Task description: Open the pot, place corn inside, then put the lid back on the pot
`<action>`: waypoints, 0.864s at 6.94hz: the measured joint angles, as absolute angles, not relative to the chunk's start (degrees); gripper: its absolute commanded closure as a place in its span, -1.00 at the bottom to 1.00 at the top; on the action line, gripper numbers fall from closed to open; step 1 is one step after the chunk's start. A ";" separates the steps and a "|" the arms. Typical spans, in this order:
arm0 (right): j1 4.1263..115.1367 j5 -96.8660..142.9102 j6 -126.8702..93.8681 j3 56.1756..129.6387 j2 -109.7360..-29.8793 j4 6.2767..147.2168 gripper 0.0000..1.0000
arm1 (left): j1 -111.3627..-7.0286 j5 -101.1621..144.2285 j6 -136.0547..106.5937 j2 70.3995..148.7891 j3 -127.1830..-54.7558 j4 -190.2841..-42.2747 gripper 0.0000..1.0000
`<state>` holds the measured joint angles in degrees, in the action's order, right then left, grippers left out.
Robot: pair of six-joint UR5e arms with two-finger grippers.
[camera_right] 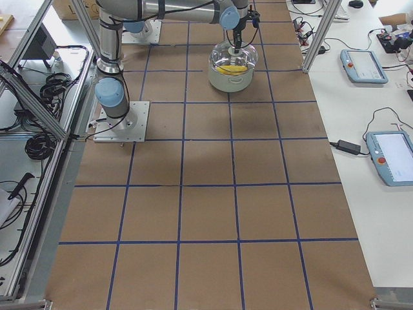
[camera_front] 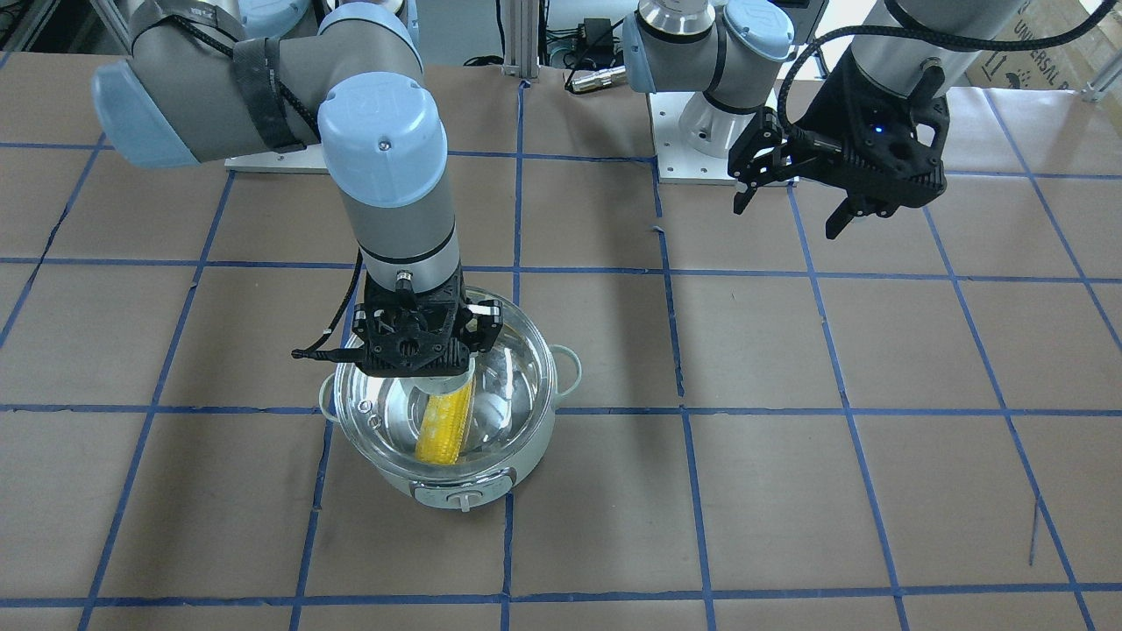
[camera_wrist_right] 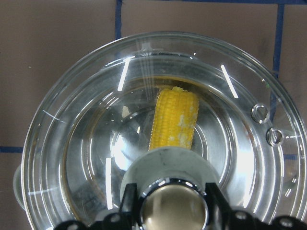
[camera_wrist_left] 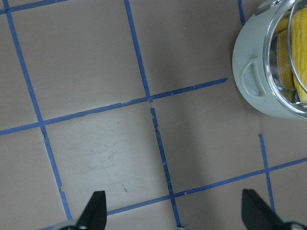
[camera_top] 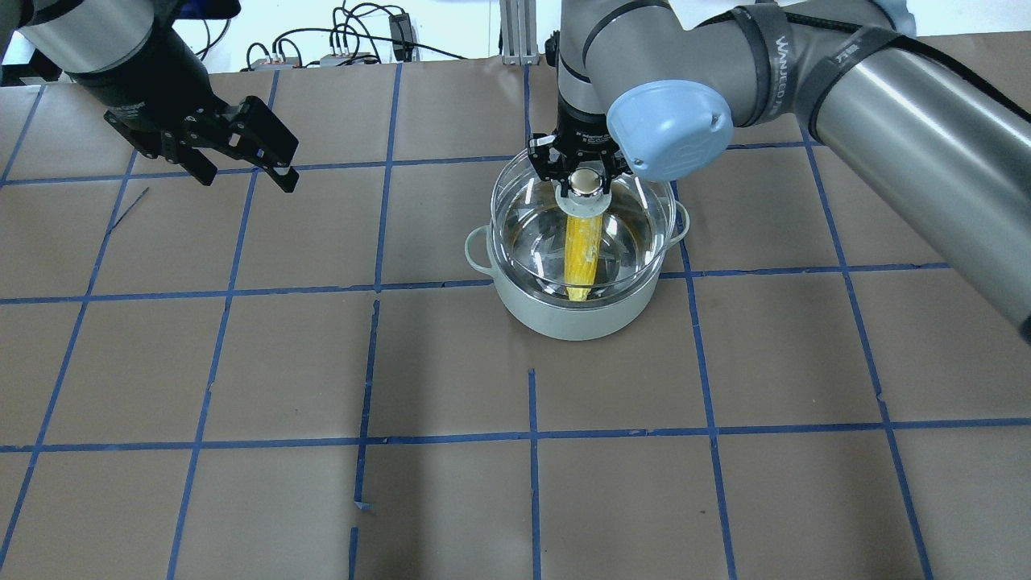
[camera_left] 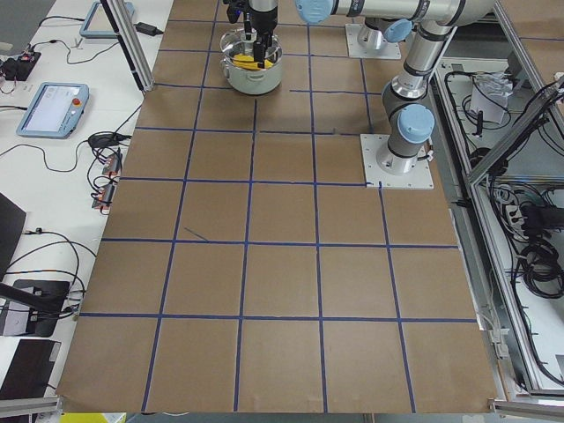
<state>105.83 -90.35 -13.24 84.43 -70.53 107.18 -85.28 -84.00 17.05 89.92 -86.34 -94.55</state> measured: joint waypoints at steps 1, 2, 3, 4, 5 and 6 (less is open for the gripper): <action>106.23 -90.73 -13.24 84.57 -70.35 107.27 0.20 | -85.43 -83.96 16.87 89.94 -86.69 -94.39 -1.00; 106.43 -91.63 -13.15 84.78 -70.20 107.21 0.20 | -85.51 -83.94 16.76 89.97 -86.84 -94.29 -1.00; 106.51 -92.57 -13.00 84.95 -70.11 107.14 0.20 | -85.58 -83.95 16.74 90.01 -86.96 -94.24 -1.00; 106.61 -93.05 -12.94 85.06 -70.08 107.09 0.20 | -85.67 -83.99 16.78 90.05 -87.37 -94.14 -1.00; 106.80 -93.21 -12.99 85.07 -70.03 107.06 0.20 | -85.76 -84.01 16.84 90.06 -88.10 -93.78 -1.00; 107.08 -93.31 -13.07 85.08 -69.91 107.07 0.20 | -85.82 -84.04 16.90 90.00 -88.62 -93.31 -1.00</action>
<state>107.08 -93.31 -13.07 85.08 -69.91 107.07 -85.82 -84.04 16.90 90.00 -88.62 -93.31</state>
